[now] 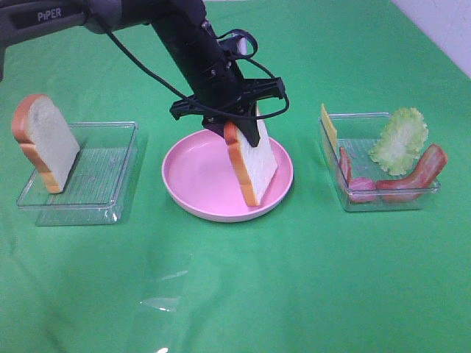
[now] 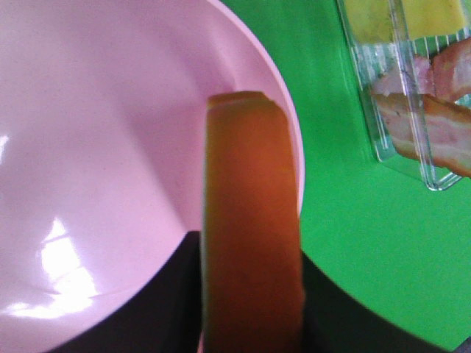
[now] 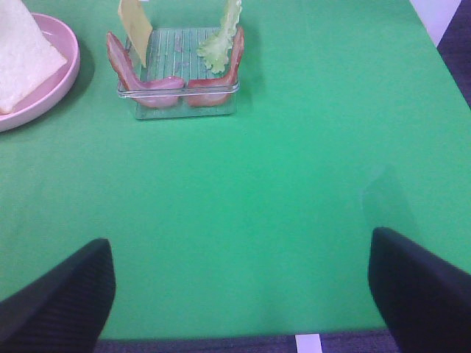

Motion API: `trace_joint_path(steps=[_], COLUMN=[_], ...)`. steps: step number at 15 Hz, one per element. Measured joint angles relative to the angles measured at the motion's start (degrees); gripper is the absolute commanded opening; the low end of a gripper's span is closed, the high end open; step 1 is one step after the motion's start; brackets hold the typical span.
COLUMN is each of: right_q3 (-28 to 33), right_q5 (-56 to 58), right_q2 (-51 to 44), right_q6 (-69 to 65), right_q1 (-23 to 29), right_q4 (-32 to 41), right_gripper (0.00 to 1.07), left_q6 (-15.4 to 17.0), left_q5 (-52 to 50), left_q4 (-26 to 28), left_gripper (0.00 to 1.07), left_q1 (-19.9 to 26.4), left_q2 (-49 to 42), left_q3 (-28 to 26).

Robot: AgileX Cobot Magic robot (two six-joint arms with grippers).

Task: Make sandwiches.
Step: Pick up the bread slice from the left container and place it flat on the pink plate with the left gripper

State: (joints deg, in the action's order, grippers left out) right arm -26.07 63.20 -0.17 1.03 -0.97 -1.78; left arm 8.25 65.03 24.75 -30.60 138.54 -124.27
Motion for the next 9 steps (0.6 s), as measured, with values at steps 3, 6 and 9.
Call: trace_joint_path(steps=[3,6,9], right_q3=[0.0,0.0,0.0], right_q5=[0.0,0.0,0.0], right_q2=[0.0,0.0,0.0], right_q6=[0.0,0.0,0.0], right_q1=[0.0,0.0,0.0], right_q4=[0.0,0.0,0.0], right_gripper=[0.89,0.89,0.89], left_q6=[-0.1,-0.1,-0.1], left_q5=[-2.4,-4.9,-5.0], left_q4=[0.1,0.1,0.1], left_gripper=[0.25,0.25,0.25], left_q1=[0.0,0.0,0.0], left_q2=[0.6,0.6,0.8], left_q3=[0.0,0.0,0.0])
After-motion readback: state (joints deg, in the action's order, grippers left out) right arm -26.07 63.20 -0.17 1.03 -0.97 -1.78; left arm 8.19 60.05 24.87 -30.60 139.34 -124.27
